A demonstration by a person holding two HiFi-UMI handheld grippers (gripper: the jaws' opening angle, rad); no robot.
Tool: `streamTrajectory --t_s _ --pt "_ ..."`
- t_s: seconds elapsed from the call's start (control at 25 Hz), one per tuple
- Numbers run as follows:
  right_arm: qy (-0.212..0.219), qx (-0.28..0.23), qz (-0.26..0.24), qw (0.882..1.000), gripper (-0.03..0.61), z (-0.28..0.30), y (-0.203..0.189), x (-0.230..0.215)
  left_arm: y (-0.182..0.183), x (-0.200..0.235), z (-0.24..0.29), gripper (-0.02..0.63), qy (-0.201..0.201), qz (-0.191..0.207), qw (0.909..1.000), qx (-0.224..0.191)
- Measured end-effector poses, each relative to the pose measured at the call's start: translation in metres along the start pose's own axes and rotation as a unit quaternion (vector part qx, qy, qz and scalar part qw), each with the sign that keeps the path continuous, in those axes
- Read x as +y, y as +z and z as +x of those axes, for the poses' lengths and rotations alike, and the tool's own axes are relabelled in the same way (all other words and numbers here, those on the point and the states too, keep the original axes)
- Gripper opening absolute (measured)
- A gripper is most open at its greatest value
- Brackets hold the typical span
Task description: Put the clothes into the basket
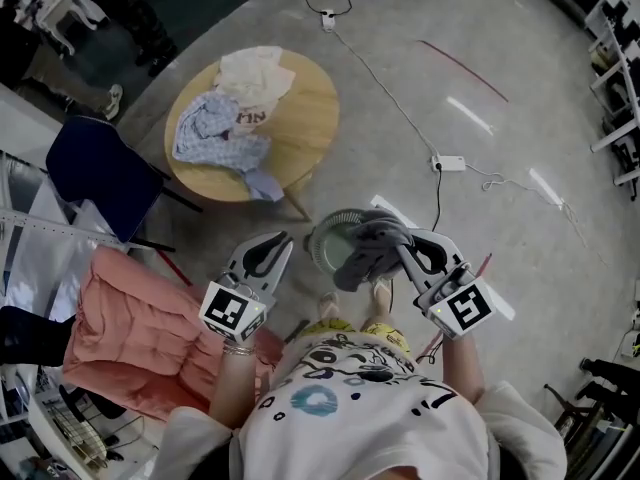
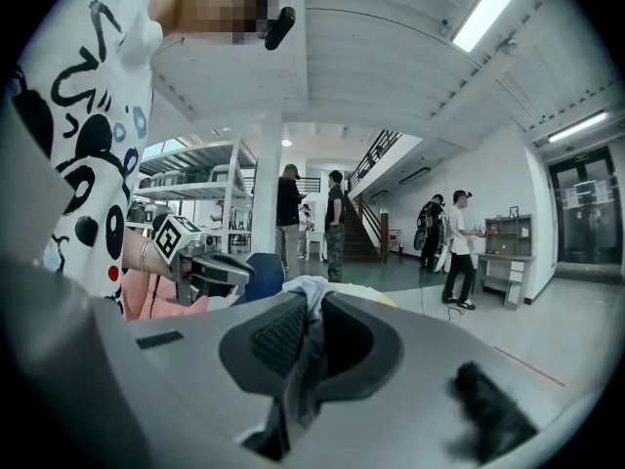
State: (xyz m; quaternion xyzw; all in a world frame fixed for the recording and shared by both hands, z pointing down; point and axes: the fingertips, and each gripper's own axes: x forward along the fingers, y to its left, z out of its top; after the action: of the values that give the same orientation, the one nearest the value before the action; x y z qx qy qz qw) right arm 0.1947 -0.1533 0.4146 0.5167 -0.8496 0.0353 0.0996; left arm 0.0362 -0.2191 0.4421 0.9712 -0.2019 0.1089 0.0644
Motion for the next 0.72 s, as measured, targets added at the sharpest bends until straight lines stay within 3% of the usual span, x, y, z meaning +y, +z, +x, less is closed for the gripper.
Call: streamTrajectory --t_s 0.28,0.72 --pt "0.083 -0.013 -0.023 0.996 0.038 0.015 0.016 -0.013 0.017 0.003 0.009 0.054 0.062 -0.012 0.9978 -0.018" --pt "0.189 -0.020 -0.049 0.981 0.038 0.030 0.024 -0.021 0.035 0.000 0.025 0.053 0.122 -0.008 0.9920 -0.029"
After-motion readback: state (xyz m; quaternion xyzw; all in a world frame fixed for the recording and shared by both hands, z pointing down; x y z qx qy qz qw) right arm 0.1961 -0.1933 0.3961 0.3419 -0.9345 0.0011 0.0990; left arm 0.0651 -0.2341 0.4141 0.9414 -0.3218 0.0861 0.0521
